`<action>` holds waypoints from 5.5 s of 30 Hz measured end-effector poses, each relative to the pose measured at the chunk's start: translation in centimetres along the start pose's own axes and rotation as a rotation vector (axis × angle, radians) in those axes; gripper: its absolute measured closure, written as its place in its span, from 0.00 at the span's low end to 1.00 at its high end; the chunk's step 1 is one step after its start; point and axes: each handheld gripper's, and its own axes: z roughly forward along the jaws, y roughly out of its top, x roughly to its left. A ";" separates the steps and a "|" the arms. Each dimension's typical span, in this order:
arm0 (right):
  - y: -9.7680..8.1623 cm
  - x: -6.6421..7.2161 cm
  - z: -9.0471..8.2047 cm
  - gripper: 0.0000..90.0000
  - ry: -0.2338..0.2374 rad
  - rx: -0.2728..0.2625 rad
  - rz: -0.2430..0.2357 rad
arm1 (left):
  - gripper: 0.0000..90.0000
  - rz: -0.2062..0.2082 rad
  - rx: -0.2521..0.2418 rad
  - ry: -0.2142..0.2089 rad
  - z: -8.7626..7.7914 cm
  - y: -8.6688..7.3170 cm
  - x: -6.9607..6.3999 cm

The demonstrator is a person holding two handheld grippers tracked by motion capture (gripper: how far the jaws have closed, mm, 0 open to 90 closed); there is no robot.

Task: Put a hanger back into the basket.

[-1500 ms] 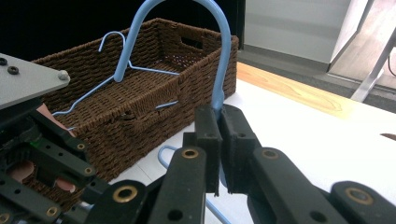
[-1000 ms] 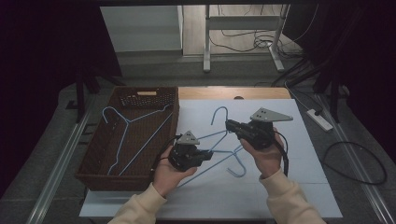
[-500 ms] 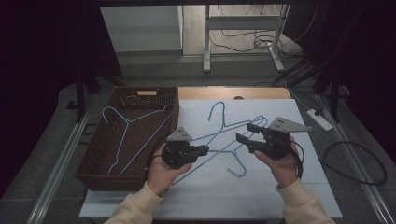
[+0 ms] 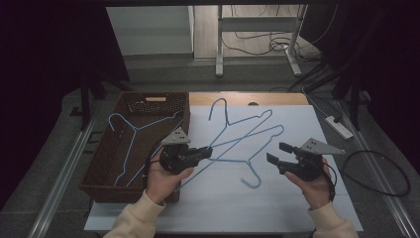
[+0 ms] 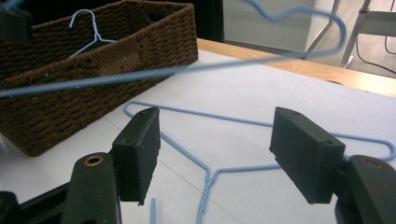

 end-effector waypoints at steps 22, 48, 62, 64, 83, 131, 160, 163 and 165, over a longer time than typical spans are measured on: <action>-1.7 -0.5 0.9 0.37 -0.021 0.056 -0.006 | 0.96 -0.006 -0.107 0.076 -6.1 0.4 2.7; -2.1 -0.8 1.3 0.37 -0.036 0.082 0.001 | 0.96 -0.061 -0.150 0.229 -12.8 -0.5 8.4; -2.2 -0.8 1.4 0.37 -0.043 0.089 -0.004 | 0.96 -0.112 -0.113 0.295 -14.2 -2.3 11.5; -2.2 -0.8 1.4 0.37 -0.043 0.090 -0.004 | 0.96 -0.118 -0.107 0.294 -14.3 -2.6 11.8; -2.2 -0.8 1.4 0.37 -0.046 0.088 -0.005 | 0.96 -0.124 -0.013 0.307 -13.1 -4.1 12.9; -2.2 -0.7 1.5 0.37 -0.043 0.093 -0.009 | 0.94 -0.277 0.361 0.392 -8.5 -7.6 16.1; -2.3 -1.0 1.3 0.36 -0.040 0.138 -0.001 | 0.34 -0.044 -0.042 0.240 -10.0 -5.4 7.9; -2.4 -1.1 1.3 0.36 -0.041 0.141 0.001 | 0.33 -0.029 -0.055 0.221 -9.6 -5.4 7.2; -2.4 -1.1 1.3 0.36 -0.040 0.146 0.000 | 0.33 -0.018 -0.057 0.213 -9.4 -5.4 6.8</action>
